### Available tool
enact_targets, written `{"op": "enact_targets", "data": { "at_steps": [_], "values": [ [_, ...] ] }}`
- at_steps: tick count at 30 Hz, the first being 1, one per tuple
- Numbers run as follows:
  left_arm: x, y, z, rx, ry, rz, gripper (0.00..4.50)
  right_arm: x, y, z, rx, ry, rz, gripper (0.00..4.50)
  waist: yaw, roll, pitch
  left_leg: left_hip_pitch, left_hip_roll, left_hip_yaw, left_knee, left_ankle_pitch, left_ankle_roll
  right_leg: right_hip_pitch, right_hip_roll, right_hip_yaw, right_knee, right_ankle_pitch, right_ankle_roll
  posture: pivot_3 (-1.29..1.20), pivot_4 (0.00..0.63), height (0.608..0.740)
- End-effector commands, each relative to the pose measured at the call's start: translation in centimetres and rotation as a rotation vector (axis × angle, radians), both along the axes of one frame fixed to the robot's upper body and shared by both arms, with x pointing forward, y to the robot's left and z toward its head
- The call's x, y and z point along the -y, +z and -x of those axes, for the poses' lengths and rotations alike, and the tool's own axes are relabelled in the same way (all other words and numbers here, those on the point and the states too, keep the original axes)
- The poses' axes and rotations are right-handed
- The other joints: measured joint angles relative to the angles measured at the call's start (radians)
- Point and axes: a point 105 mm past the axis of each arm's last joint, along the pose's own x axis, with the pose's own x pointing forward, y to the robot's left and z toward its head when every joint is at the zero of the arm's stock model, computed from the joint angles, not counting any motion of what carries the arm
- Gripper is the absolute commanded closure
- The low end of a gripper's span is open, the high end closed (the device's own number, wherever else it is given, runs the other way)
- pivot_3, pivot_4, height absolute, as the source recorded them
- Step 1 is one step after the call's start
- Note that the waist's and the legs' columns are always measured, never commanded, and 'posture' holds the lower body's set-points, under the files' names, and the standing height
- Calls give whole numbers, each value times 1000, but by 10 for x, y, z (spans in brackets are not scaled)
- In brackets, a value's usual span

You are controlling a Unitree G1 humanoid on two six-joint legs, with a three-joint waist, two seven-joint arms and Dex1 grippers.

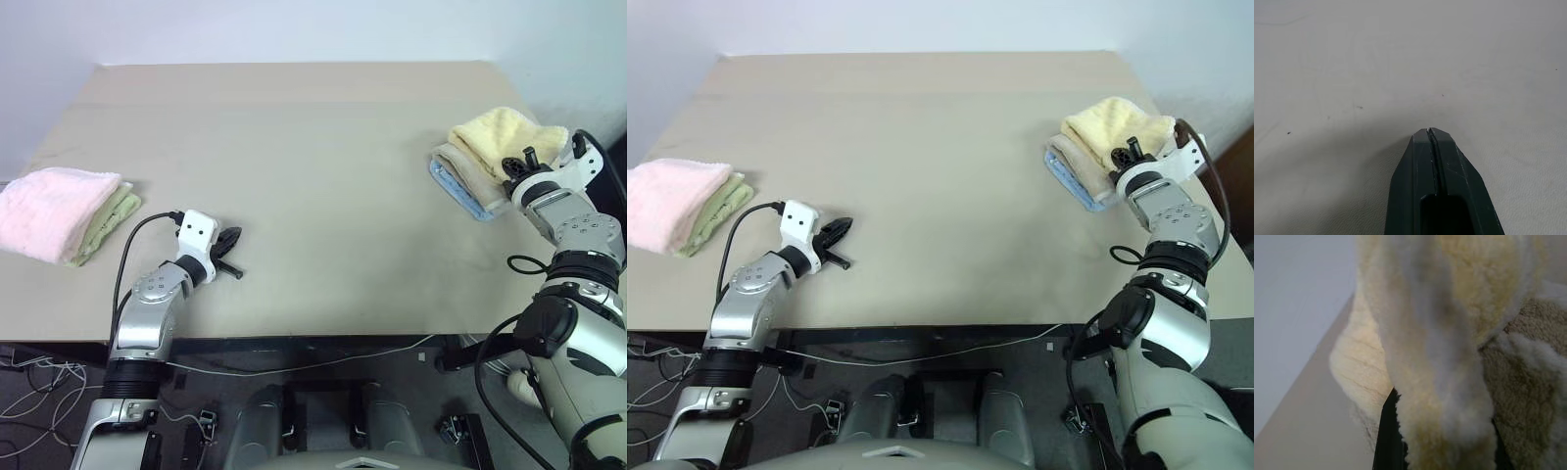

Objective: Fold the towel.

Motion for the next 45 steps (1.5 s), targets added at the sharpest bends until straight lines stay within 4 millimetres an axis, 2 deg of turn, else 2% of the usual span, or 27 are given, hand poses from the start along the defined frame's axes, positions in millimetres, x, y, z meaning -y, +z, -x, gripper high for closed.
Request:
{"op": "enact_targets", "data": {
  "at_steps": [1,5,7,11,16,19,23,25,28,32,36,40,45],
  "values": [
    [9,-5,1,-11,-31,-5,4500,8,20,1,64,-16,30,3175,0,0,0,0,0,0,0,0,0,0,0,0,0,0,0,0,150,740],
    [13,-7,2,-14,-39,-1,4500,8,26,4,97,-17,40,1922,0,0,0,0,0,0,0,0,0,0,0,0,0,0,0,0,150,740],
    [14,-8,2,-15,-43,1,4500,9,29,6,116,-19,36,1158,2,0,0,0,0,0,0,0,0,0,0,0,0,0,0,0,150,740],
    [16,-12,5,-25,-51,4,4500,15,39,19,184,-40,39,12,3,0,0,0,0,-1,0,0,0,1,0,0,0,0,0,0,150,740],
    [15,-15,7,-33,-56,5,4500,19,43,37,221,-67,42,12,0,1,0,1,0,-1,0,0,0,1,0,0,0,0,1,0,150,740],
    [16,-17,7,-39,-63,5,4500,27,47,54,248,-109,92,12,3,1,-1,1,0,-1,0,-1,1,2,0,0,0,0,1,0,150,740],
    [12,-15,4,-31,-54,2,4500,26,50,66,270,-128,148,12,0,2,-1,2,0,0,0,-2,4,2,0,0,0,0,1,0,150,740],
    [6,-11,-2,-9,-17,-5,4500,13,52,75,295,-78,244,12,3,3,-2,3,0,0,0,-3,5,3,0,0,0,0,1,0,150,740],
    [-5,-8,-8,1,26,-11,4500,-18,44,85,291,67,397,12,3,4,-2,7,0,-1,0,-4,6,6,0,0,0,-1,2,0,150,740],
    [-9,-7,-11,11,52,-21,4500,-82,23,102,286,412,626,12,0,5,-3,9,1,-2,0,-4,6,8,0,0,0,-1,2,0,150,740],
    [-12,-5,-11,19,55,-24,4500,-131,2,114,288,654,805,12,0,5,-3,9,1,-2,0,-4,6,8,0,0,0,-1,2,0,150,740],
    [-13,-1,-6,46,40,-34,4500,-172,-17,101,315,763,1011,12,-1,4,-3,9,1,-2,0,-4,6,8,0,0,0,-1,2,0,150,740],
    [-23,1,4,59,59,-42,4500,-200,-35,76,337,791,1124,12,-5,3,-2,8,1,-1,-1,-4,5,6,0,0,-1,-1,1,0,150,740]
  ]
}}
